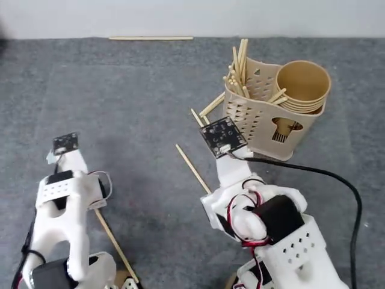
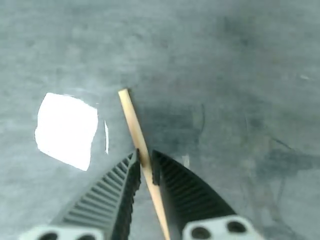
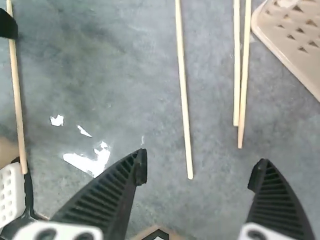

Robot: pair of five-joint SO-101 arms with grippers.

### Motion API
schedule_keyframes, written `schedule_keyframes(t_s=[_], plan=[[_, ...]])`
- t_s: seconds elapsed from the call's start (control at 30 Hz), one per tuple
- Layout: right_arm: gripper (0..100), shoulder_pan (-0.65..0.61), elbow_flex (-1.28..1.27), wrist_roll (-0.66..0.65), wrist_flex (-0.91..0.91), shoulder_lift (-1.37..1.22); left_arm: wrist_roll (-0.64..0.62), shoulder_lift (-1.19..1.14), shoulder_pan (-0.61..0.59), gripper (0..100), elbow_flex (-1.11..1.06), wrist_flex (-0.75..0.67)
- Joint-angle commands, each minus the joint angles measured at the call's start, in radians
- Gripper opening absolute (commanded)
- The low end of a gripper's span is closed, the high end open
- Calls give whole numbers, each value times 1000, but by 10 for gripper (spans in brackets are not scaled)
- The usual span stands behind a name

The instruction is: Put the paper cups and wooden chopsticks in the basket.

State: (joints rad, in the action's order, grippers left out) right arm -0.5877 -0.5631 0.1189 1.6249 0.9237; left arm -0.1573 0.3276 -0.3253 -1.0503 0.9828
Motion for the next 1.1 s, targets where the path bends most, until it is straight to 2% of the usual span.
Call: schedule_keyframes(t_s=[0.0, 0.13, 0.43, 0.8, 0.97, 1.07], plan=[[329, 81, 11, -12, 5, 24, -23, 29, 69, 13, 2, -5], [329, 140, 11, -64, 8, 24, -29, 29, 153, 12, 27, -5], [329, 179, 11, -83, 8, 24, -275, 29, 310, 12, 234, -5], [329, 179, 11, -83, 8, 24, -454, 28, 503, 12, 430, -12], [329, 179, 11, -83, 7, 24, -546, 26, 557, 12, 435, -110], [329, 179, 11, -81, 7, 24, -552, -11, 559, 22, 424, -153]])
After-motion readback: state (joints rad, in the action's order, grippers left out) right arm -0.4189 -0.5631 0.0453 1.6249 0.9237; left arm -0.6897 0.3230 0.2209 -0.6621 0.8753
